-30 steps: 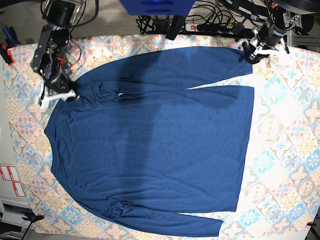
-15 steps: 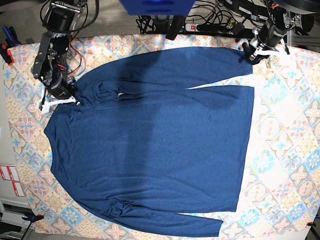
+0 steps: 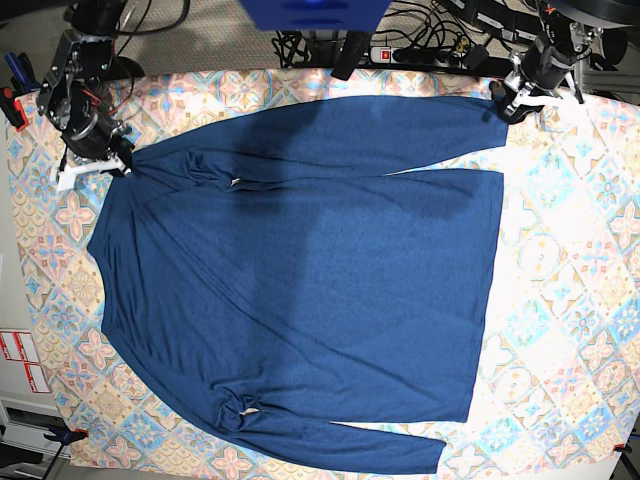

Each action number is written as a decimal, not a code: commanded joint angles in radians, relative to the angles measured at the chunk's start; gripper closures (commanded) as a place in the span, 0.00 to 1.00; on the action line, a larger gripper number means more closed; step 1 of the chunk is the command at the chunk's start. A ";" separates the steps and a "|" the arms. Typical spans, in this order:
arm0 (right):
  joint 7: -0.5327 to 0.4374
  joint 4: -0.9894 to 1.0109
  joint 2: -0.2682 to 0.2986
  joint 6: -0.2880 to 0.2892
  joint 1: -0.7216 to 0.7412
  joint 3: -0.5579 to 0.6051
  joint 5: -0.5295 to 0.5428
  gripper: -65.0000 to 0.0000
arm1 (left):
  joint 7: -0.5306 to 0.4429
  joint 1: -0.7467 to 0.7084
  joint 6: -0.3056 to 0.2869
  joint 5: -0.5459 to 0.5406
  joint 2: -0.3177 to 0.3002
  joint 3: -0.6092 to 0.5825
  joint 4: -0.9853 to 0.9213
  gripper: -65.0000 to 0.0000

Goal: Fold the T-shirt properly
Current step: 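Grasp the hem corner with the right gripper and pull it outward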

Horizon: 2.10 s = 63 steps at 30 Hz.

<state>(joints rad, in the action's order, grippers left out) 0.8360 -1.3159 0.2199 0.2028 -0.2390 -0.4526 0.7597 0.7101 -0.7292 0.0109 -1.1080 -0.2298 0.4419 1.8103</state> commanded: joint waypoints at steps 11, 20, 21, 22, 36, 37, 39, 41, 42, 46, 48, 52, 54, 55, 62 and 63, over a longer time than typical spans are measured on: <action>-0.020 -0.050 0.026 0.056 0.056 -0.007 -0.064 0.77 | -0.008 -0.003 -0.010 -0.011 -0.026 0.004 0.016 1.00; -0.020 0.020 0.026 0.056 0.131 -0.027 -0.150 0.55 | -0.008 -0.005 -0.010 -0.011 -0.024 0.004 0.013 1.00; -0.020 0.043 0.026 0.056 0.143 -0.027 -0.150 0.55 | -0.008 -0.005 -0.010 -0.011 -0.024 0.004 0.013 1.00; -0.020 0.066 0.026 0.056 0.155 -0.027 -0.150 0.55 | -0.008 -0.003 -0.010 -0.011 -0.024 0.004 0.013 1.00; -0.020 0.161 0.026 0.057 0.195 -0.024 -0.150 0.55 | -0.008 -0.002 -0.010 -0.011 -0.024 0.004 0.013 1.00; -0.020 0.161 0.026 0.057 0.194 -0.024 -0.150 0.55 | -0.008 -0.002 -0.010 -0.011 -0.024 0.004 0.013 1.00; -0.020 0.155 0.026 0.057 0.192 -0.024 -0.150 0.55 | -0.008 -0.002 -0.010 -0.011 -0.024 0.004 0.013 1.00; -0.025 0.154 0.026 0.057 0.192 -0.028 -0.150 0.56 | -0.008 -0.002 -0.010 -0.011 -0.024 0.004 0.013 1.00; -0.025 0.154 0.029 0.057 0.192 -0.042 -0.151 0.56 | -0.008 -0.002 -0.010 -0.011 -0.024 0.004 0.013 1.00; -0.020 0.154 0.063 0.057 0.192 -0.093 -0.151 0.55 | -0.008 -0.002 -0.010 -0.011 -0.024 0.004 0.013 1.00; -0.020 0.154 0.079 0.057 0.191 -0.093 -0.151 0.55 | -0.008 -0.002 -0.010 -0.011 -0.024 0.002 0.013 1.00; -0.020 0.154 0.083 0.057 0.189 -0.088 -0.151 0.55 | -0.008 0.000 -0.010 -0.011 -0.024 0.001 0.013 1.00; -0.020 0.154 0.083 0.057 0.189 -0.087 -0.150 0.55 | -0.008 0.000 -0.010 -0.011 -0.024 0.001 0.013 1.00; -0.020 0.154 0.083 0.059 0.188 -0.085 -0.150 0.55 | -0.008 0.001 -0.010 -0.011 -0.024 0.001 0.013 1.00; -0.007 0.154 0.075 0.059 0.186 -0.028 -0.147 0.55 | -0.008 0.001 -0.010 -0.011 -0.023 0.001 0.012 1.00; -0.007 0.154 0.075 0.059 0.186 -0.015 -0.147 0.55 | -0.008 0.001 -0.010 -0.011 -0.023 0.001 0.012 1.00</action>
<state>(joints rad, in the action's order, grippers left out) 0.8223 -1.1500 0.2832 0.2543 -0.0631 -0.4679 0.6018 0.7105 -0.7227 0.0105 -1.1080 -0.2462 0.4381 1.8103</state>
